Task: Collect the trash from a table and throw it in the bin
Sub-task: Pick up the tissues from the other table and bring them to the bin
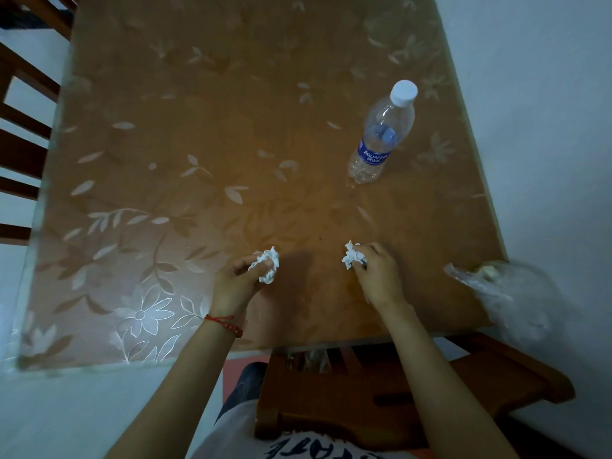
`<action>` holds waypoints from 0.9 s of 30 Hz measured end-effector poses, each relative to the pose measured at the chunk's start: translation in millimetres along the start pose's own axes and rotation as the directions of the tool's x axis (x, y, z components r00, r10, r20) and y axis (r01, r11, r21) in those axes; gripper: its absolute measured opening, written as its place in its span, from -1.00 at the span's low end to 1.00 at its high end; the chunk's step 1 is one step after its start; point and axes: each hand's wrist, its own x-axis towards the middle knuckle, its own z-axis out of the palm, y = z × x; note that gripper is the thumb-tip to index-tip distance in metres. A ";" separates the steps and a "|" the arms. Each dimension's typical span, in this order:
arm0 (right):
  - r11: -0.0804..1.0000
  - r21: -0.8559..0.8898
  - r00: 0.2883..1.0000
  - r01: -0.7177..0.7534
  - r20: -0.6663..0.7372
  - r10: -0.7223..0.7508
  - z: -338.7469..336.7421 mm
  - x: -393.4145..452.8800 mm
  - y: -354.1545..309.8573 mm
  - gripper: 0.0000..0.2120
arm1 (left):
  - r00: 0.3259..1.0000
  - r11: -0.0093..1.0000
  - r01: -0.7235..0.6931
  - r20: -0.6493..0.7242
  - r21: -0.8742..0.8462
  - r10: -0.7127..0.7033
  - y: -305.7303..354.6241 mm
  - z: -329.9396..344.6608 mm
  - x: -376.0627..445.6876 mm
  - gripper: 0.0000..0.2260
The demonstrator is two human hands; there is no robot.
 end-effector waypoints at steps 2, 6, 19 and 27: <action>0.971 0.198 0.990 -0.131 -0.026 0.139 -3.3 -2.7 -9.1 -0.75 | 1.000 1.000 0.002 0.010 -0.007 -0.002 0.2 -0.5 -0.9 -0.90; 0.784 0.545 0.944 -0.297 0.042 0.328 -13.7 -12.0 -31.9 -0.82 | 1.000 1.000 -0.005 0.029 -0.006 0.006 -0.4 -4.0 -3.8 -0.82; 0.594 0.751 0.953 -0.288 0.165 0.253 -40.0 -54.5 -77.9 -0.85 | 0.999 0.995 -0.035 0.038 -0.098 0.039 0.8 -33.5 -36.2 -0.90; 0.671 0.687 0.948 -0.279 0.310 0.078 -41.1 -59.6 -94.2 -0.86 | 0.976 0.975 -0.118 -0.202 -0.190 0.079 -13.9 -59.8 -80.2 -0.94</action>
